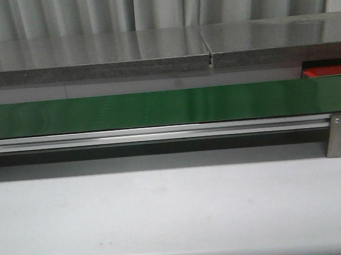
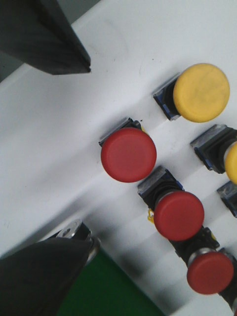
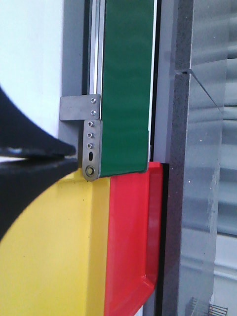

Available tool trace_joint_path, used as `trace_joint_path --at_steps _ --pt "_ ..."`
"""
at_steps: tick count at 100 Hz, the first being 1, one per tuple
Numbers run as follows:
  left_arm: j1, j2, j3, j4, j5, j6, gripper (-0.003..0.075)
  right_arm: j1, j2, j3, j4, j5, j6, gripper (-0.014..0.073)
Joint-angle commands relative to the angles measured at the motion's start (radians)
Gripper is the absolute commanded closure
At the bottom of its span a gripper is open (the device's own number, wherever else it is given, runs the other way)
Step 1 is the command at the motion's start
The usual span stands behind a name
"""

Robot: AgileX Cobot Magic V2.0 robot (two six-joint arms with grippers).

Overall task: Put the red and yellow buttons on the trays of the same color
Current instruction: 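Grasp a red button with the left gripper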

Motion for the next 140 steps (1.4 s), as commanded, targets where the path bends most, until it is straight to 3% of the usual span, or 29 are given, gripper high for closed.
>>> trace_joint_path --at_steps 1,74,86,112,124,129,140 --pt "0.005 0.012 -0.051 -0.013 -0.031 -0.011 0.0083 0.005 -0.016 -0.021 -0.008 -0.084 -0.004 0.0712" --pt "0.005 0.195 -0.170 0.000 0.004 -0.009 0.0095 0.005 -0.016 -0.021 -0.008 -0.084 -0.004 0.0712" --pt "0.005 0.195 -0.170 0.004 0.004 -0.009 0.0191 0.005 -0.016 -0.021 -0.008 -0.084 -0.004 0.0712" --pt "0.005 0.195 -0.170 0.031 0.011 -0.007 0.0566 0.005 -0.016 -0.021 -0.008 -0.084 -0.004 0.0712" --pt "0.005 0.186 -0.170 0.032 0.048 -0.003 0.0699 0.005 -0.016 -0.021 -0.008 -0.084 -0.004 0.0712" --pt "0.005 0.175 -0.170 0.033 0.071 0.001 0.0741 0.005 -0.016 -0.021 -0.008 -0.084 -0.004 0.0712" --pt "0.005 0.137 -0.170 0.035 0.128 0.023 0.0741 0.005 -0.016 -0.021 -0.008 -0.084 -0.004 0.0712"
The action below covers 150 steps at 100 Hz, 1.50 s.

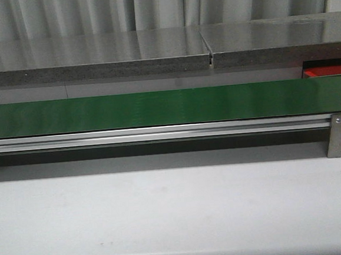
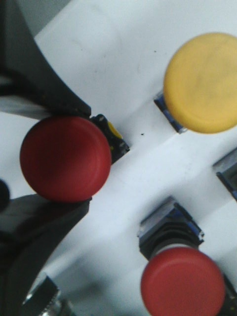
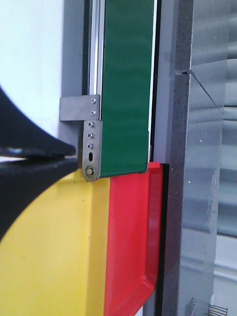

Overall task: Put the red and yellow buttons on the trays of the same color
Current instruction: 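Grasp a red button with the left gripper, then place the red button on the green conveyor belt, open left gripper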

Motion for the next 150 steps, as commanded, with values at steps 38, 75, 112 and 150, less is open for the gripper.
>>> trace_joint_path --at_steps 38,75,112,150 --pt "-0.003 -0.379 -0.041 -0.127 0.051 0.124 0.0741 0.005 -0.016 -0.021 -0.008 -0.084 -0.004 0.0712" --pt "-0.199 -0.280 -0.218 -0.195 0.087 0.277 0.0741 0.005 -0.016 -0.021 -0.008 -0.084 -0.004 0.0712" --pt "-0.295 -0.063 -0.364 -0.186 0.151 0.298 0.0741 0.005 -0.016 -0.021 -0.008 -0.084 -0.004 0.0712" --pt "-0.298 -0.025 -0.371 -0.131 0.169 0.306 0.0740 0.005 -0.016 -0.021 -0.008 -0.084 -0.004 0.0712"
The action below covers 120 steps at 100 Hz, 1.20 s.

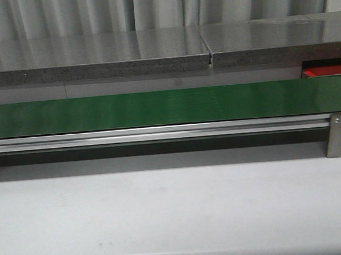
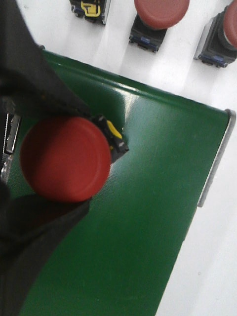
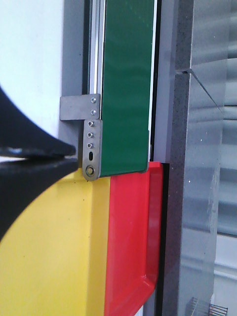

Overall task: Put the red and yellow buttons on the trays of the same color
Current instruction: 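Place the red button on the green conveyor belt, open left gripper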

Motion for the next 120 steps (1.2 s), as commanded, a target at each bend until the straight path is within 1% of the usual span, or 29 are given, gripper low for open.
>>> trace_joint_path --at_steps 1,13,34,43,48,55,60,62,67,69,74,81,84,91,104,120 --pt "-0.009 -0.051 -0.034 -0.011 -0.021 0.008 0.0740 0.005 -0.016 -0.021 -0.008 -0.084 -0.004 0.0712" --pt "-0.017 -0.051 -0.034 -0.004 -0.017 0.033 0.0740 0.005 -0.016 -0.021 -0.008 -0.084 -0.004 0.0712" --pt "-0.042 -0.045 -0.034 0.041 -0.027 0.033 0.0740 0.005 -0.016 -0.021 -0.008 -0.084 -0.004 0.0712" --pt "-0.044 -0.045 -0.034 0.057 -0.027 0.033 0.0720 0.005 -0.016 -0.021 -0.008 -0.084 -0.004 0.0712" --pt "-0.044 -0.045 -0.034 0.057 -0.025 0.033 0.0678 0.005 -0.016 -0.021 -0.008 -0.084 -0.004 0.0712" --pt "-0.044 -0.045 -0.034 0.049 -0.023 0.033 0.0579 0.005 -0.016 -0.021 -0.008 -0.084 -0.004 0.0712" --pt "-0.044 -0.045 -0.034 0.049 -0.021 0.033 0.0478 0.005 -0.016 -0.021 -0.008 -0.084 -0.004 0.0712" --pt "-0.044 -0.045 -0.034 0.049 -0.021 0.033 0.0451 0.005 -0.016 -0.021 -0.008 -0.084 -0.004 0.0712" --pt "-0.044 -0.045 -0.034 0.048 -0.019 0.033 0.0346 0.005 -0.016 -0.021 -0.008 -0.084 -0.004 0.0712" --pt "-0.044 -0.045 -0.034 0.048 -0.019 0.033 0.0321 0.005 -0.016 -0.021 -0.008 -0.084 -0.004 0.0712" --pt "-0.044 -0.045 -0.034 0.048 -0.024 0.033 0.0224 0.005 -0.016 -0.021 -0.008 -0.084 -0.004 0.0712" --pt "-0.044 -0.045 -0.034 0.032 -0.031 0.033 0.0129 0.005 -0.016 -0.021 -0.008 -0.084 -0.004 0.0712" --pt "-0.044 -0.045 -0.034 0.017 -0.031 0.033 0.0104 0.005 -0.016 -0.021 -0.008 -0.084 -0.004 0.0712" --pt "-0.044 -0.045 -0.034 -0.008 -0.031 0.033 0.0071 0.005 -0.016 -0.021 -0.008 -0.084 -0.004 0.0712" --pt "-0.044 -0.045 -0.068 -0.013 -0.020 0.033 0.0069 0.005 -0.016 -0.021 -0.008 -0.084 -0.004 0.0712" --pt "-0.044 -0.050 -0.150 -0.011 0.019 0.033 0.0070 0.005 -0.016 -0.021 -0.008 -0.084 -0.004 0.0712"
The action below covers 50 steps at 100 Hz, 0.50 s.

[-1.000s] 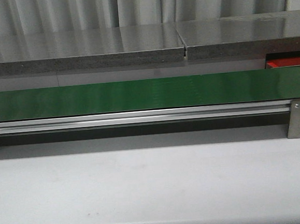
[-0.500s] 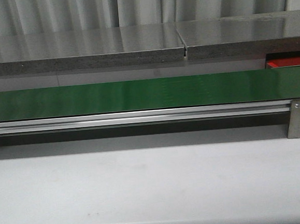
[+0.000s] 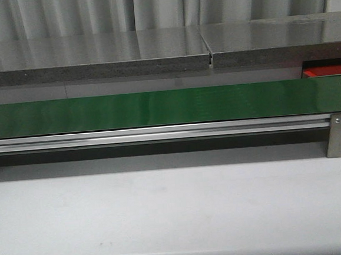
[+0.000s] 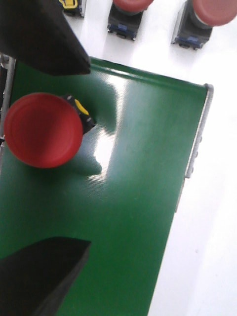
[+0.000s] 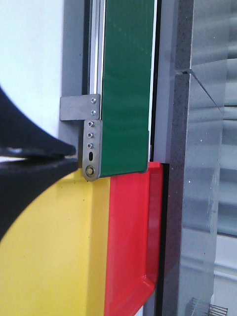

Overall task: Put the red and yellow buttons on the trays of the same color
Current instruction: 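Place the red button on the green conveyor belt, open left gripper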

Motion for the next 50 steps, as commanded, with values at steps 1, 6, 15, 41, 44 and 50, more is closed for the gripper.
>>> trace_joint_path --at_steps 1,6,15,41,44,50 --pt "-0.002 -0.053 -0.081 -0.024 -0.010 -0.002 0.0070 0.005 -0.016 -0.021 -0.008 -0.084 -0.004 0.0712" --pt "0.003 -0.060 -0.114 -0.013 -0.002 -0.002 0.0070 0.005 -0.016 -0.021 -0.008 -0.084 -0.004 0.0712" --pt "0.022 -0.080 -0.167 -0.010 0.015 -0.009 0.0070 0.005 -0.016 -0.021 -0.008 -0.084 -0.004 0.0712" --pt "0.180 -0.156 -0.184 -0.012 0.073 -0.110 0.0070 0.005 -0.016 -0.021 -0.008 -0.082 -0.004 0.0712" --pt "0.200 -0.164 -0.184 -0.012 0.089 -0.110 0.0070 0.005 -0.016 -0.021 -0.008 -0.082 -0.004 0.0712" --pt "0.241 -0.178 -0.180 -0.010 0.107 -0.110 0.0070 0.005 -0.016 -0.021 -0.008 -0.082 -0.004 0.0712"
